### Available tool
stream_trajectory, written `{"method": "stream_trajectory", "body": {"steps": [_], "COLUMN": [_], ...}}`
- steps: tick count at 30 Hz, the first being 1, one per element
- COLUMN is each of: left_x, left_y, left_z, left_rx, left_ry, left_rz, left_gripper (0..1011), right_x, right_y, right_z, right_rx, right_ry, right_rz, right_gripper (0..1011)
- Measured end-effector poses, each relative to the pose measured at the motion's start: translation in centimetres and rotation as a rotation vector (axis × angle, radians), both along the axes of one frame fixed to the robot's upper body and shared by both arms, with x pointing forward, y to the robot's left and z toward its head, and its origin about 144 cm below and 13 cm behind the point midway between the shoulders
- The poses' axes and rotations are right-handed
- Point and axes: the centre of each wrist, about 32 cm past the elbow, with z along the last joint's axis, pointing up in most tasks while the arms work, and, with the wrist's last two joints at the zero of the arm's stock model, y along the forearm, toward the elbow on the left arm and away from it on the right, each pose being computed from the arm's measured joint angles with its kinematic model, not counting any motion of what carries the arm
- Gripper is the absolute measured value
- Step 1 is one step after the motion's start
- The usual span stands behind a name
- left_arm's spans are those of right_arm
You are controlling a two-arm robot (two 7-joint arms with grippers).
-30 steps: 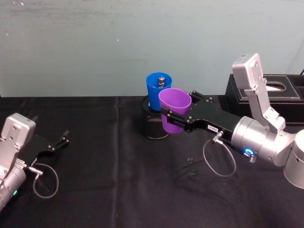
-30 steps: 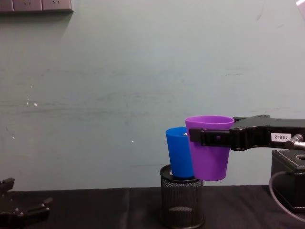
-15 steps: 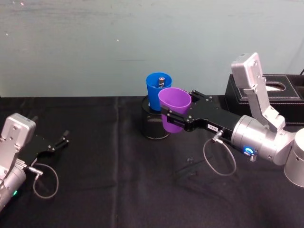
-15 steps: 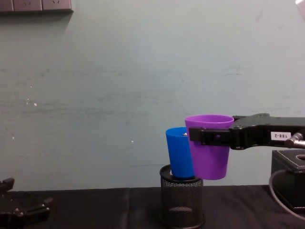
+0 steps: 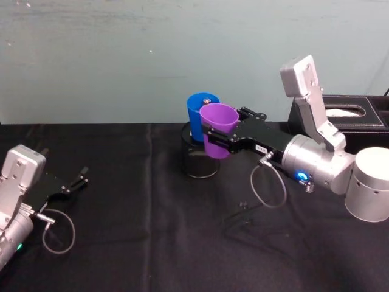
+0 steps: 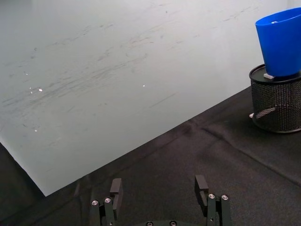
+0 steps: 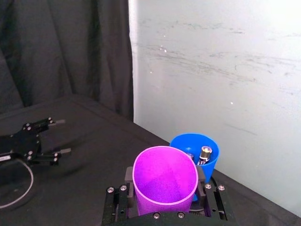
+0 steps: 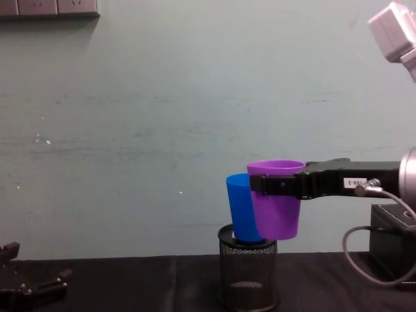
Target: Pick up one cup with a gripper and tap it against the other cup.
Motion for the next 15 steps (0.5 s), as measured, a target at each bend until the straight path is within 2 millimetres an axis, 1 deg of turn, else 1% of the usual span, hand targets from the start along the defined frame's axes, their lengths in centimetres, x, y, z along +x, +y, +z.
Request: {"method": "stream_trajectory", "body": {"steps": [4, 15], "left_x": [0.0, 0.0], "left_y": [0.0, 0.0], "left_z": [0.0, 0.0], "left_rx": [0.0, 0.0], "left_ry": [0.0, 0.0], "left_rz": [0.0, 0.0], "left_gripper": [1000, 1000], "right_x": [0.6, 1.2], "right_y": [0.4, 1.4], "right_z": [0.0, -0.3], "right_rx": [0.013, 0.029], "right_ry": [0.009, 0.028], "right_rz": [-0.001, 0.018], "right_gripper": [731, 731]}}
